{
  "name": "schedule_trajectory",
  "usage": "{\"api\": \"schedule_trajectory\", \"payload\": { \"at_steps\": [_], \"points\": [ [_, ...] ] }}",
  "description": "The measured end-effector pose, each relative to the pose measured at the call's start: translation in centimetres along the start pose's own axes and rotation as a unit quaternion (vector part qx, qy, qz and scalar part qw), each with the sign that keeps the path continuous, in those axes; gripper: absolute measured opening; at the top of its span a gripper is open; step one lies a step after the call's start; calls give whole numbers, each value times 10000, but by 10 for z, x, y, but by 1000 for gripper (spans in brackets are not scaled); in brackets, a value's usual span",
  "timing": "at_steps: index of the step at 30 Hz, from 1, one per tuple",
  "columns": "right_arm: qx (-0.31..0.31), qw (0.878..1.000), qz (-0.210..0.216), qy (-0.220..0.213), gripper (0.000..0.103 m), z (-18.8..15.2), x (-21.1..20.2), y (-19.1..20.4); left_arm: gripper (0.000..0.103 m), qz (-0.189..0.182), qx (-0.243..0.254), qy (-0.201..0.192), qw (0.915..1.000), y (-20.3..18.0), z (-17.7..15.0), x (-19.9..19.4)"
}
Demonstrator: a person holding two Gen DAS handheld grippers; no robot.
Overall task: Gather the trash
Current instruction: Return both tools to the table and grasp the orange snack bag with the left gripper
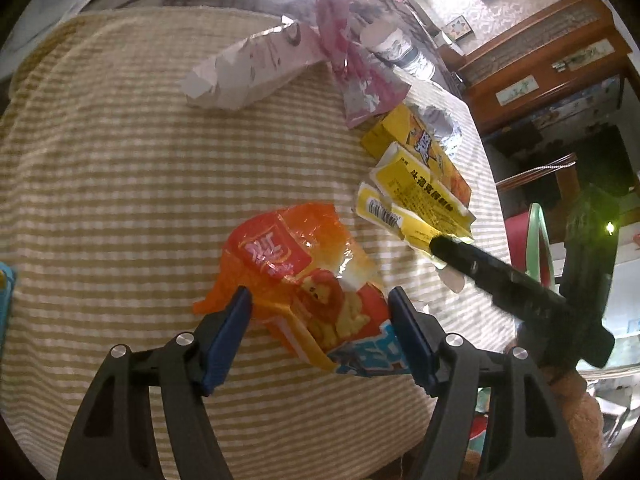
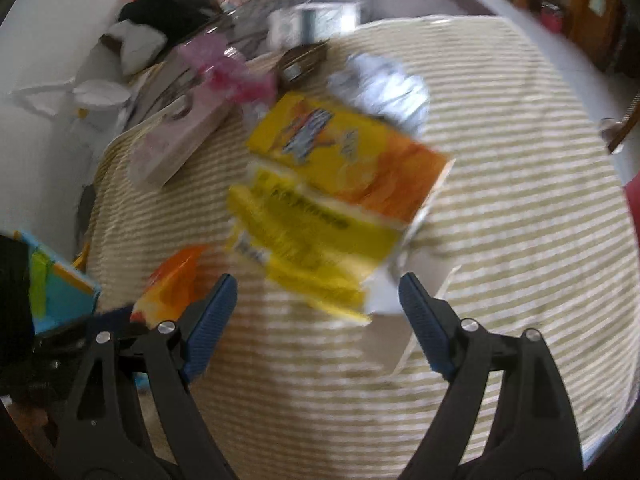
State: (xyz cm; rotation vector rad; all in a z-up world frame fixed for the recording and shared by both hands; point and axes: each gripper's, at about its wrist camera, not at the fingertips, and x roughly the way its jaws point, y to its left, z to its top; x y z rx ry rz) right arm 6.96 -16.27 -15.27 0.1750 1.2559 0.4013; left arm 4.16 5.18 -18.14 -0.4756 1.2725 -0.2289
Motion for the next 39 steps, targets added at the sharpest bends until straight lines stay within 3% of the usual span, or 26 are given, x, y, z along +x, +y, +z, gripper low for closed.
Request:
{"api": "schedule_trajectory", "payload": {
  "at_steps": [3,10,15,19,23,24,32,34,36,39],
  "points": [
    [-260,9993,257,74,81,-8,-1,18,66,294,99,-36,9995,3,6,0],
    [-505,9937,-838,-546,81,1,-29,14,68,370,-158,-71,9992,25,3,-8],
    [-1242,9838,-1235,-372,82,14,-16,22,77,224,-427,18,9988,33,-1,-12],
    [-1451,9817,-1226,-97,82,20,5,26,79,62,-660,93,9978,34,-4,-8],
    [-1456,9852,-882,185,79,12,14,33,79,-51,-661,176,9976,25,-10,-2],
    [-1459,9858,-797,245,75,9,15,35,79,-38,-656,204,9976,24,-11,1],
    [-1351,9873,-835,92,74,9,7,33,80,13,-771,340,9964,24,-10,24],
    [-1291,9879,-859,93,74,12,7,30,76,-6,-724,280,9970,22,-11,28],
    [-1212,9893,-813,72,74,14,7,27,64,-67,-620,149,9979,19,-14,25],
    [-1171,9902,-761,20,74,17,6,27,62,-21,-667,-52,9978,22,-16,14]
  ]
}}
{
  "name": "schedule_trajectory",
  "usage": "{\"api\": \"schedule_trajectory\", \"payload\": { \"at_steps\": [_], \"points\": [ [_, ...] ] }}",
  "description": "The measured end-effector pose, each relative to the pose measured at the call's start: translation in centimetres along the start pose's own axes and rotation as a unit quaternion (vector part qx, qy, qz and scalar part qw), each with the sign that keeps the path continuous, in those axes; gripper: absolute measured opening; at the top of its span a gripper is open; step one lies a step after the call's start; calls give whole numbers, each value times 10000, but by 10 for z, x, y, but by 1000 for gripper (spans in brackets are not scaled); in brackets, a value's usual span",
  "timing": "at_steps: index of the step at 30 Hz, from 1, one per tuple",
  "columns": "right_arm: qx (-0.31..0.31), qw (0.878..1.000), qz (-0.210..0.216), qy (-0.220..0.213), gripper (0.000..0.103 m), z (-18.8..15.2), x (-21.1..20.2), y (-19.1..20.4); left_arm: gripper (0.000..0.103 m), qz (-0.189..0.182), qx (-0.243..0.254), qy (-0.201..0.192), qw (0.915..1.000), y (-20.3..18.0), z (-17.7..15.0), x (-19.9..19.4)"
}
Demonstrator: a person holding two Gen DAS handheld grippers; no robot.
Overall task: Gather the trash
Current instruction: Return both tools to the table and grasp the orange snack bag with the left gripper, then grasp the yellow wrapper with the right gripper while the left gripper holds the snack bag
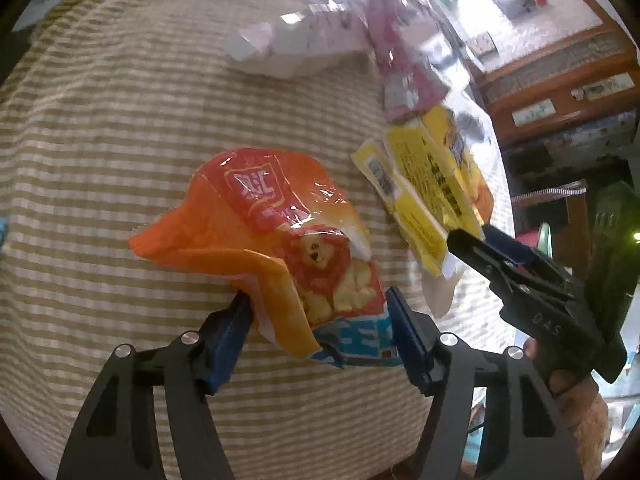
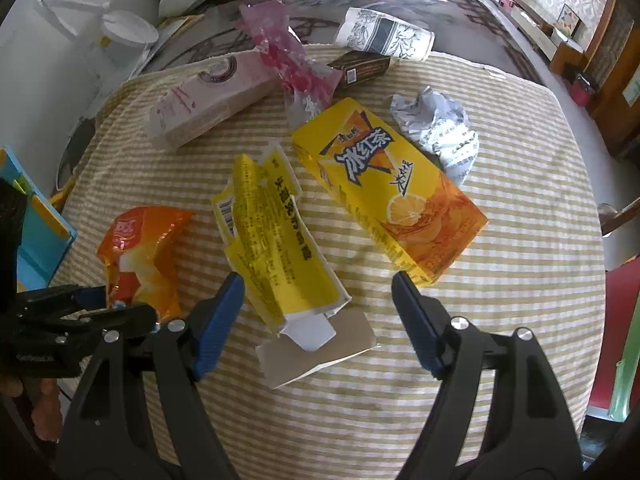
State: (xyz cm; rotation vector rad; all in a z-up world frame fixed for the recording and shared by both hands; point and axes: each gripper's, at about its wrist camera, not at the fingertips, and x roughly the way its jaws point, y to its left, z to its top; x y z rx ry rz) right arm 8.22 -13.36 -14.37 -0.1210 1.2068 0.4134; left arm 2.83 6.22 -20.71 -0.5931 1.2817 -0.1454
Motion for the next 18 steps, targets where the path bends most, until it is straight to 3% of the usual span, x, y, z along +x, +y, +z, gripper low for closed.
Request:
{"api": "schedule_trajectory", "payload": {
  "at_steps": [4,9,12,15,16,18],
  "points": [
    [109,9998,111,-121,76,7,-3,-2,61,63,-193,-182,9996,14,2,-15],
    [52,9990,405,158,76,14,19,11,62,365,-276,-358,9983,28,3,-24],
    [-81,9979,513,394,65,16,35,24,63,398,-316,-360,9981,34,3,-26],
    [-154,9976,389,550,65,18,50,38,63,416,-337,-408,9977,36,4,-29],
    [-163,9979,295,545,62,18,52,42,63,422,-339,-424,9976,34,3,-28],
    [-197,9991,168,347,38,17,45,47,63,427,-305,-492,9974,34,3,-32]
  ]
}}
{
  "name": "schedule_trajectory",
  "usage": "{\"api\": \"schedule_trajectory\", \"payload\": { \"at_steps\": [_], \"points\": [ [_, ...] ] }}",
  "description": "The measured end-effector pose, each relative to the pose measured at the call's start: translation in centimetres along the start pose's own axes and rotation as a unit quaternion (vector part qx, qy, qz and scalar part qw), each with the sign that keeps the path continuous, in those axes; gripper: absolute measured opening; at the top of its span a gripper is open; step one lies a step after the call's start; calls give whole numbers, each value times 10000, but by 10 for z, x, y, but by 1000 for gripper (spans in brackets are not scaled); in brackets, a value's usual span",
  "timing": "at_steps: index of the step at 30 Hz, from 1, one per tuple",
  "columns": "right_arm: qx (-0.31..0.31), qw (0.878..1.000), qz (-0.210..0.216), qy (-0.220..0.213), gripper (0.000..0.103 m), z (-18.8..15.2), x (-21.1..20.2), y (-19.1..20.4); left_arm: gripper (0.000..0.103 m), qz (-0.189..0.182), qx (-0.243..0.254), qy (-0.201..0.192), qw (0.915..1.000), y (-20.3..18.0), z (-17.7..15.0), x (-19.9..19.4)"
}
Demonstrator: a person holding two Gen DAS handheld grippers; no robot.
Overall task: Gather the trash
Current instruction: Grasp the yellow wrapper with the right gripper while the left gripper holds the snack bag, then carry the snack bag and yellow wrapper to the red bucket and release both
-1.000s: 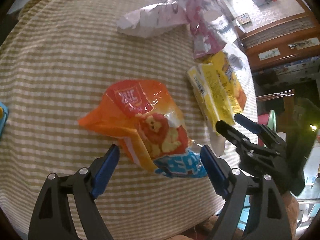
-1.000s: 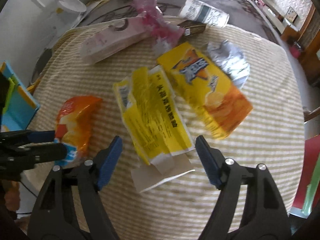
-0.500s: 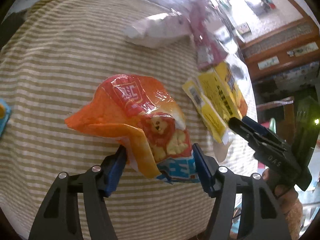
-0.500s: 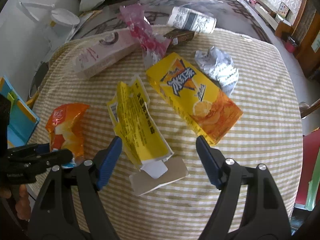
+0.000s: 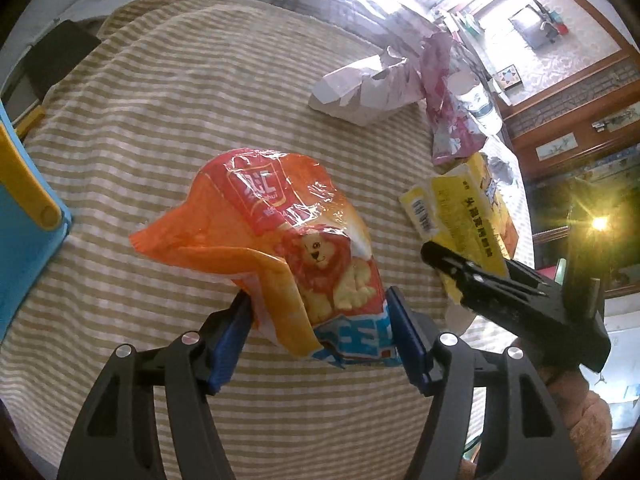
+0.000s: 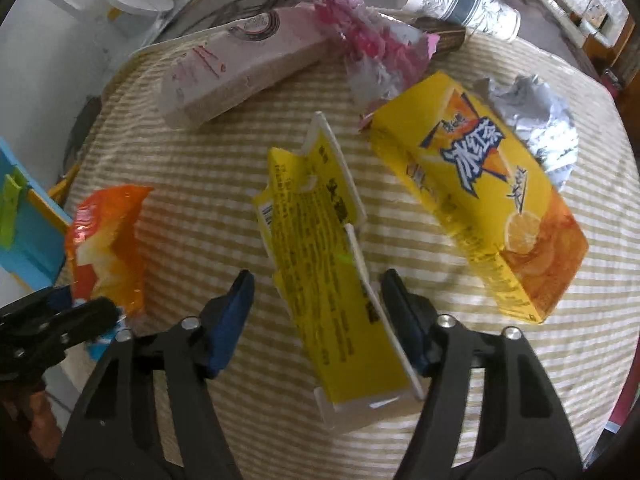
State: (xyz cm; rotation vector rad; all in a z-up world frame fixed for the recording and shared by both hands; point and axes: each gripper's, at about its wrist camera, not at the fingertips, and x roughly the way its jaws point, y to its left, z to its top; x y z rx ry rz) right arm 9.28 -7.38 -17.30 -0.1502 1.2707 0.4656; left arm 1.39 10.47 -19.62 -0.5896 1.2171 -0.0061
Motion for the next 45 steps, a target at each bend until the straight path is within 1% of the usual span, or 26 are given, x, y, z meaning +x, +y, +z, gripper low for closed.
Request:
{"api": "schedule_trajectory", "payload": {
  "at_steps": [1,4,8,11,16,22,31,37,40,42,45],
  "points": [
    [-5,10000,-10,-87,34,0,-4,2,63,11,15,-33,10000,1,0,-2],
    [14,9995,61,-302,34,-4,-20,2,63,21,22,-126,9999,3,-2,-7],
    [263,9981,252,-492,34,-13,-39,-9,63,58,39,-140,9999,2,-2,-6],
    [362,9977,334,-459,34,-21,-42,-13,63,66,84,-70,9999,-3,-1,-1],
    [499,9970,352,-471,34,-30,-47,-22,63,20,254,-24,9997,-14,-2,1],
    [644,9961,365,-487,34,-36,-51,-28,63,44,271,28,9996,-15,-3,3],
    [697,9956,342,-516,34,-41,-53,-31,63,49,356,65,9993,-21,-6,6],
    [827,9939,238,-688,34,-41,-63,-40,63,4,396,-3,9992,-27,-6,3],
    [910,9928,152,-759,34,-43,-70,-44,63,-35,489,-47,9988,-35,-8,0],
    [919,9919,73,-873,34,-45,-78,-46,63,-24,602,-144,9981,-39,-10,-4],
    [968,9906,-2,-970,34,-49,-85,-50,63,141,856,-265,9959,-46,-13,-7]
  ]
}}
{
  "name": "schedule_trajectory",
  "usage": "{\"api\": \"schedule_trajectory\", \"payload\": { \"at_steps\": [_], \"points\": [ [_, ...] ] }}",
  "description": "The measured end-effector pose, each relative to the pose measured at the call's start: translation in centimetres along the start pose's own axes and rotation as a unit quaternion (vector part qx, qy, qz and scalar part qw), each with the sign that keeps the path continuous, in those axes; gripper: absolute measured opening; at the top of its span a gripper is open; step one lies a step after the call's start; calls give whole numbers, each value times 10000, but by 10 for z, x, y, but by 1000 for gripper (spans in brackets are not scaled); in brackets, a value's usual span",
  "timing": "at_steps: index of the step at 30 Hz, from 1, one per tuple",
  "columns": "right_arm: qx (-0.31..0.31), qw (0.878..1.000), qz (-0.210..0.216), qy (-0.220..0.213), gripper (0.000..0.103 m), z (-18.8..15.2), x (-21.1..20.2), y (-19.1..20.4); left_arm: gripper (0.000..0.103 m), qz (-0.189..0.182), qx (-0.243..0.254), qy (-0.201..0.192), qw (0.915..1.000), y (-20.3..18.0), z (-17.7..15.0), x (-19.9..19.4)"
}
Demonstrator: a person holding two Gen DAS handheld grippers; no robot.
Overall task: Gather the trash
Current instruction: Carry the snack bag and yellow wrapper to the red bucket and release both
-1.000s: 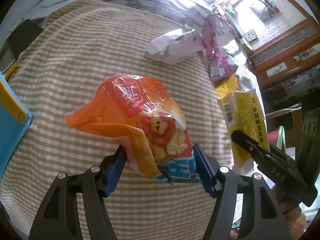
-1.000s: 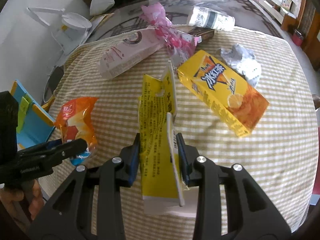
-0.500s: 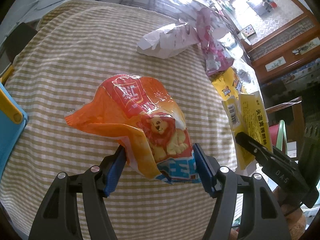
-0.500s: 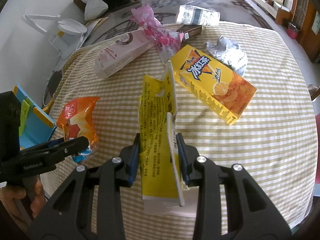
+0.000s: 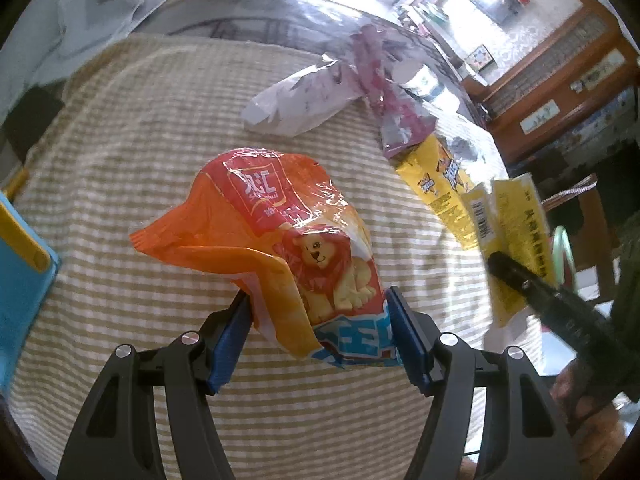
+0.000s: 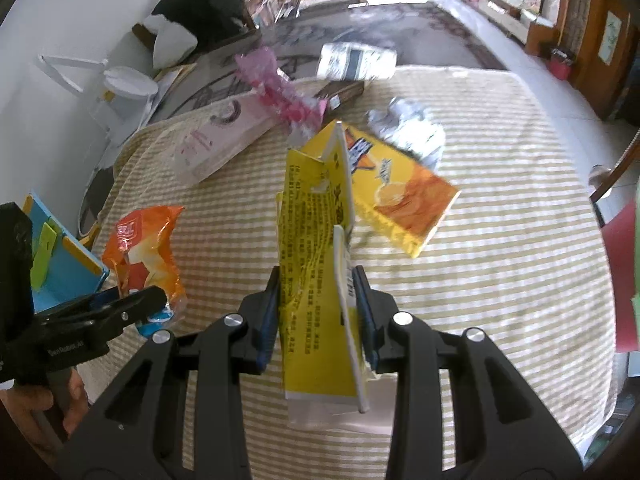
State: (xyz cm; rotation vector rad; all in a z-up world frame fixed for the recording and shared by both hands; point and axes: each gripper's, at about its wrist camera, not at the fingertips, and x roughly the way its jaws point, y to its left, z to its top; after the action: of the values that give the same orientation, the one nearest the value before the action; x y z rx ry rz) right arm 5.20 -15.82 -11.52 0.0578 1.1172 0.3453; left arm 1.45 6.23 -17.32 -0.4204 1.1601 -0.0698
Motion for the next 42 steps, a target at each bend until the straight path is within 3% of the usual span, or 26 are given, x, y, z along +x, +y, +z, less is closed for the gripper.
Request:
{"api": "schedule_trajectory", "payload": {
  "at_steps": [12,21,26,42],
  "points": [
    [254,9996,83,65,34,-9,2,-17,63,95,246,195,9995,-18,1,15],
    [278,9995,-14,-113,34,-8,-16,-28,63,188,422,-137,9988,-31,-6,3],
    [410,9989,-116,-177,34,-7,-24,-44,63,129,448,24,9989,-40,-3,12],
    [817,9931,-95,-833,34,-4,-92,-144,63,8,1250,-130,9921,-164,-2,19]
  ]
}}
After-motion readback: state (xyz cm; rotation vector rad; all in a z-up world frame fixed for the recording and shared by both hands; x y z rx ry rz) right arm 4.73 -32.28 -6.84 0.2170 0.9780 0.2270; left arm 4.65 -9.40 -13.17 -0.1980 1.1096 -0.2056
